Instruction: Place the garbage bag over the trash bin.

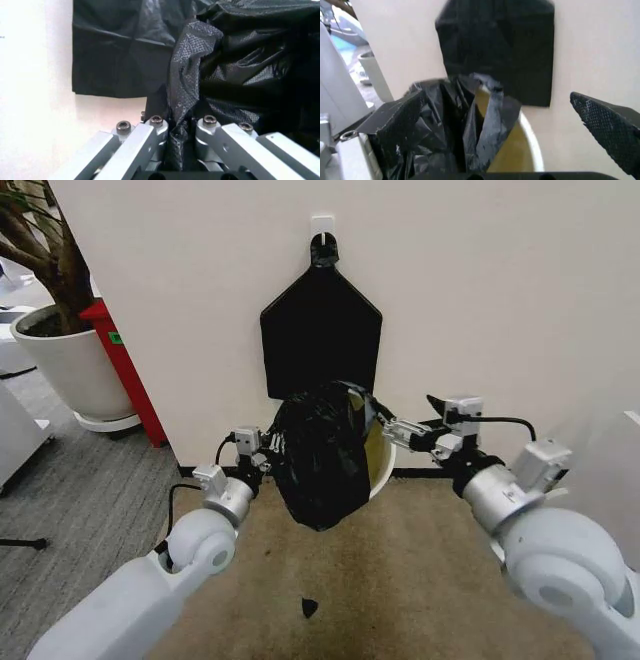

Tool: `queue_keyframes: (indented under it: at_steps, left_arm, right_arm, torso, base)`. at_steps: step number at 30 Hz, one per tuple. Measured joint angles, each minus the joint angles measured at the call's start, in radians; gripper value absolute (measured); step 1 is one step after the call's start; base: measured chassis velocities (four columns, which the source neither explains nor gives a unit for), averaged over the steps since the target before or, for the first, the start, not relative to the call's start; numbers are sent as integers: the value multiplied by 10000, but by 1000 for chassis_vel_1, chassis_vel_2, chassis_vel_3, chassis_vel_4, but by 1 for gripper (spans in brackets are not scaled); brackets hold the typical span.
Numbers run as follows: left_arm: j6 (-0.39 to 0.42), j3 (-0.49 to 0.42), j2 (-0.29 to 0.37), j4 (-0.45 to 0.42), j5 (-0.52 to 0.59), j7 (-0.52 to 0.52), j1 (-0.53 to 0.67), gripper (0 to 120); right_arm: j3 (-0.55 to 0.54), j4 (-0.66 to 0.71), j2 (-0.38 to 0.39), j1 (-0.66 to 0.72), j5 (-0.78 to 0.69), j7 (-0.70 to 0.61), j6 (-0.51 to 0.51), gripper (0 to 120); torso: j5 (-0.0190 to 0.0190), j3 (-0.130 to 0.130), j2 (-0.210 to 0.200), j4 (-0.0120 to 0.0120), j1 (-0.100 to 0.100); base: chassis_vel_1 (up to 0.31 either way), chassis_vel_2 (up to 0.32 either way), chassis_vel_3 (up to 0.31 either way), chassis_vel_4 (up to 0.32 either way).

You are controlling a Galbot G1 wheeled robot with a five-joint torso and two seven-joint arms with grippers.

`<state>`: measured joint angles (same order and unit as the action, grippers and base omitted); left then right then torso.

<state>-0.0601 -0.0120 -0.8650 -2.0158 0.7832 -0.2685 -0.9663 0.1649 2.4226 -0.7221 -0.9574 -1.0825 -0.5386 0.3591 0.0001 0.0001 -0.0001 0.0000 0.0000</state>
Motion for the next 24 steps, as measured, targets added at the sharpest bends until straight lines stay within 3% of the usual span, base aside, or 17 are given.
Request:
queue_keyframes:
  at_steps: [10,24]
  left_arm:
    - [-213,70,-2,-136,-685,370,-280,4]
    - [-214,110,-13,-285,-576,324,-242,4]
  right_arm:
    - [-738,-291,-761,354,-928,-1146,-77,95]
    - [-1017,-436,-885,448,-819,-1837,-47,50]
  torso:
    - [0,-1,0,0,0]
    - [-1,-1,1,0,0]
  base:
    - [0,0,0,0]
    - [0,0,0,0]
